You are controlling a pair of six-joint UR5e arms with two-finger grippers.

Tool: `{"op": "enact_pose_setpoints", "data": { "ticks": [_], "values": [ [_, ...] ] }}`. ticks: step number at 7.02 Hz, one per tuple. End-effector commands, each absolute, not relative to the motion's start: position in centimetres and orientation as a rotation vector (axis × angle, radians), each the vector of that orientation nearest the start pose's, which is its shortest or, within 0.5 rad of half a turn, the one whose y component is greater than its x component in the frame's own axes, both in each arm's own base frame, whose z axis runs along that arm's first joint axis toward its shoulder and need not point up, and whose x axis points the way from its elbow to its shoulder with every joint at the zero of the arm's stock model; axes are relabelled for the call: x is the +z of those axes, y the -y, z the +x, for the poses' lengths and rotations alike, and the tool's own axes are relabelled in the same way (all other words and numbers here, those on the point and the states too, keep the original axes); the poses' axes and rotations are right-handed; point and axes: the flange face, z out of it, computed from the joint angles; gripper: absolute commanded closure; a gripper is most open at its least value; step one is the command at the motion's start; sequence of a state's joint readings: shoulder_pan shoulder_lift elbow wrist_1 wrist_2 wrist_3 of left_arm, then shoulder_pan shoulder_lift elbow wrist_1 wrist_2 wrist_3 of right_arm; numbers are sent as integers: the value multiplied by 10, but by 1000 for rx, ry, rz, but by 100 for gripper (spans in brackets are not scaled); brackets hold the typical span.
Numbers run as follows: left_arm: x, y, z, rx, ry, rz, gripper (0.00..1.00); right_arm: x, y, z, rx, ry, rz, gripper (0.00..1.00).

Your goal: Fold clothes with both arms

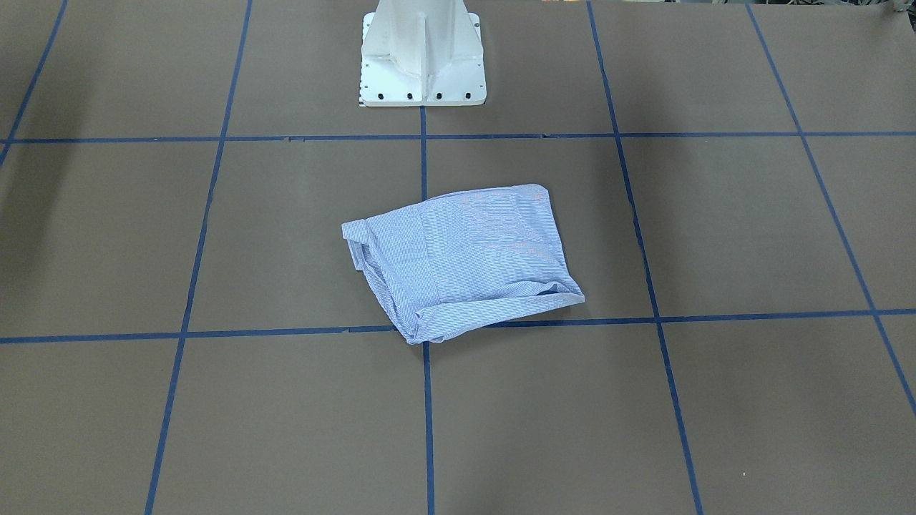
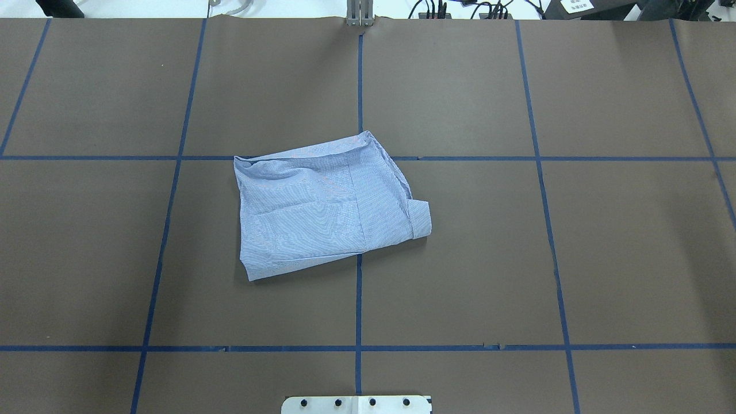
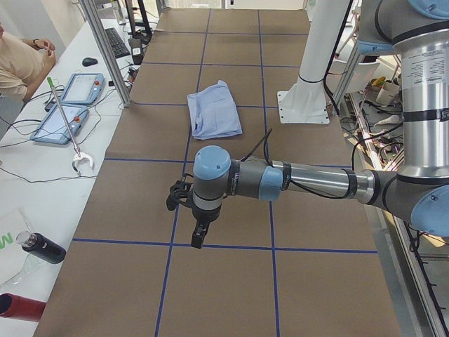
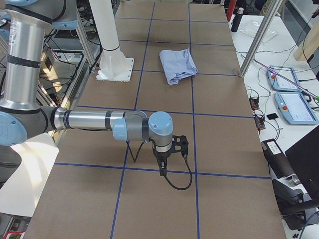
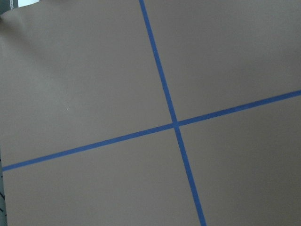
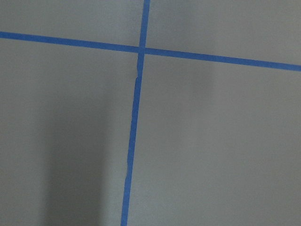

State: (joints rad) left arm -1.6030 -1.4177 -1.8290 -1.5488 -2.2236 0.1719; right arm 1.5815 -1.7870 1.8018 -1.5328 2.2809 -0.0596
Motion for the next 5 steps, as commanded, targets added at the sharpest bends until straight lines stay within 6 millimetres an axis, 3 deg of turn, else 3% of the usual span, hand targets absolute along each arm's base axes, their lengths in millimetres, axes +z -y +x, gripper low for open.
{"op": "enact_pose_setpoints", "data": {
  "ticks": [1,2,3,5],
  "values": [
    [616,419,-80,139,-734,49,0,643,403,73,-64,708,72,0],
    [615,422,-73,126,-830,50,0,643,404,73,-65,708,73,0],
    [621,422,-72,122,-840,41,0,644,403,73,-64,708,71,0],
    [610,426,-72,136,-845,68,0,644,403,73,-64,708,72,0]
  ]
}}
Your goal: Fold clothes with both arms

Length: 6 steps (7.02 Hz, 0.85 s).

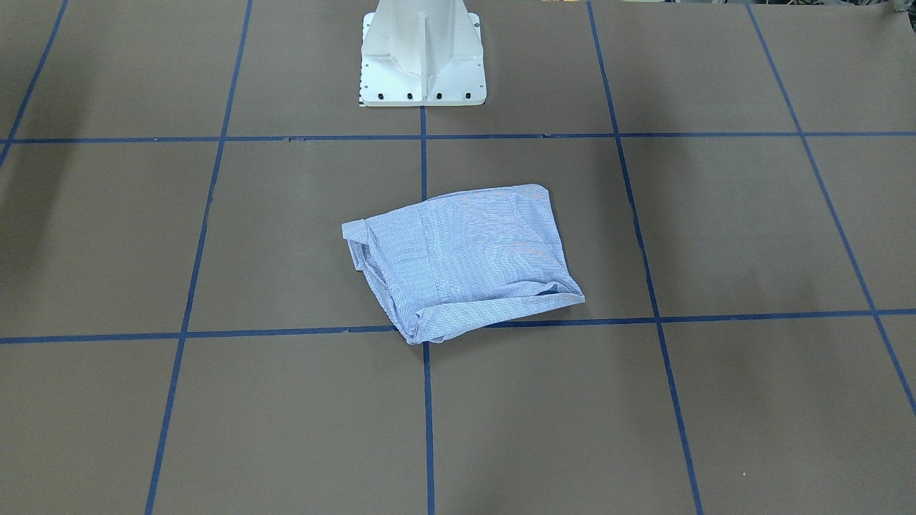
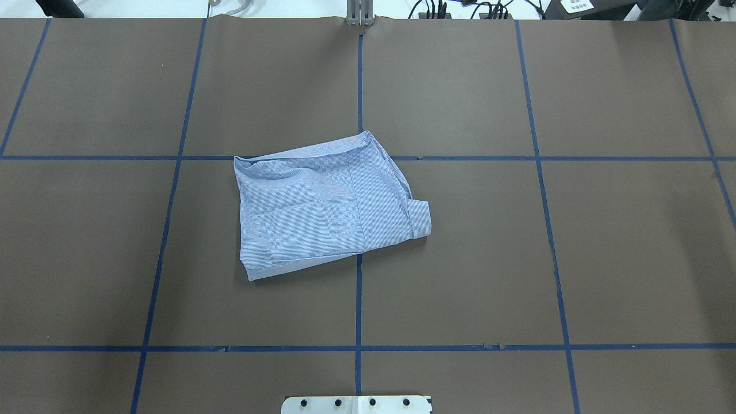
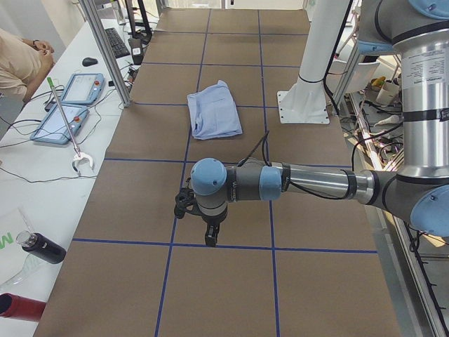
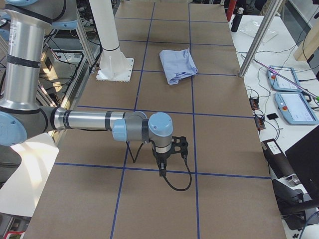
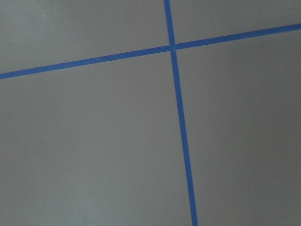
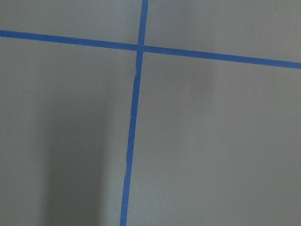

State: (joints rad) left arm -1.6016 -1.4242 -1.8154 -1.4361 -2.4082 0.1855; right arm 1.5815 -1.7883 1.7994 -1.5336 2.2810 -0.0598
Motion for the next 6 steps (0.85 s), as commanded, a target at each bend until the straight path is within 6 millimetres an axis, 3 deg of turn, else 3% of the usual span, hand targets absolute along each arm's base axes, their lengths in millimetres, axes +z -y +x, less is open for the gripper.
{"op": "enact_pose_setpoints", "data": {
  "ticks": [1,3,6],
  "values": [
    [608,426,-73,139,-835,74,0,644,403,73,-64,708,72,0],
    [596,426,-73,158,-842,113,0,645,401,73,-63,708,69,0],
    [603,423,-74,162,-818,130,0,644,402,73,-64,707,72,0]
  ]
}}
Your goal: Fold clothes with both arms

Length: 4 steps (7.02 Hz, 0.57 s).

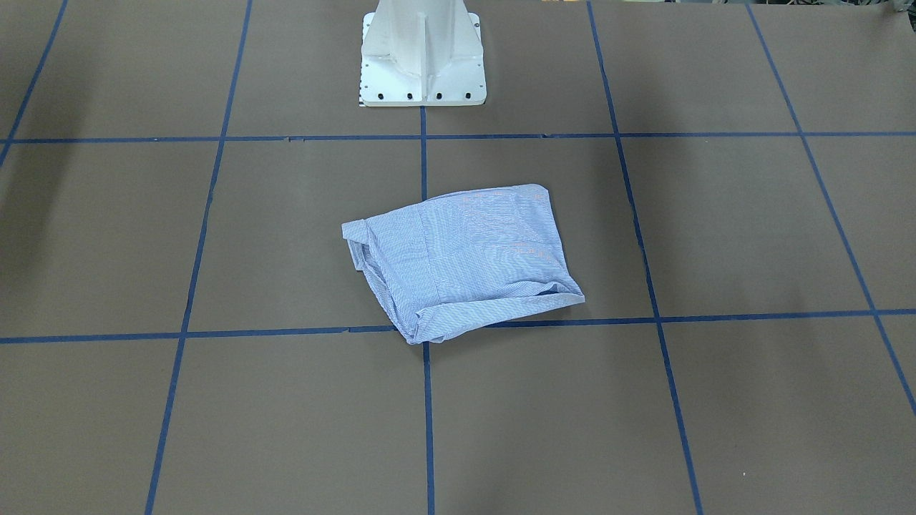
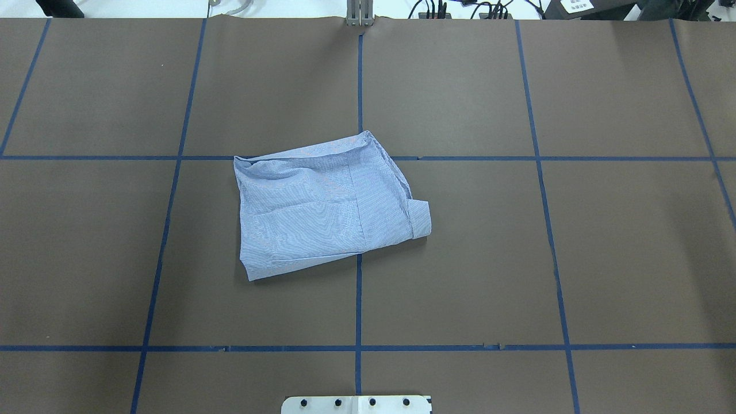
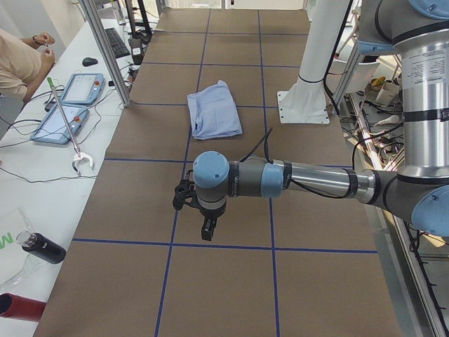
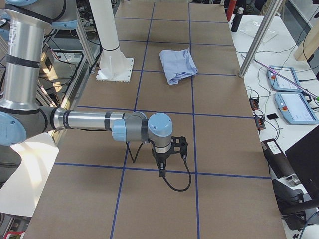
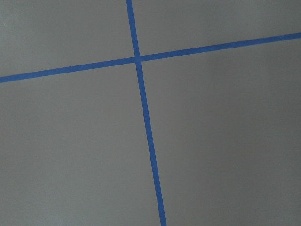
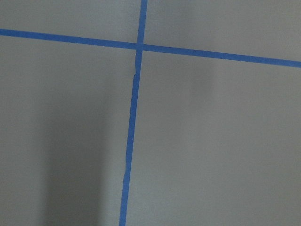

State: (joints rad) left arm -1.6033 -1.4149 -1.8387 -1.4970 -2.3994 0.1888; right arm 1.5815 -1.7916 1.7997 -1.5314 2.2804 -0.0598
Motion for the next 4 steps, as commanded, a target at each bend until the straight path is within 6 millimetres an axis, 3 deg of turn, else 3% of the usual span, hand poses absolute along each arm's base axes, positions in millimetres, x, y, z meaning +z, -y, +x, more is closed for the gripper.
{"op": "enact_pose_setpoints", "data": {
  "ticks": [1,4],
  "values": [
    [602,423,-74,164,-818,132,0,644,402,73,-66,708,73,0],
    [599,423,-74,165,-817,140,0,640,407,73,-70,705,84,0]
  ]
}}
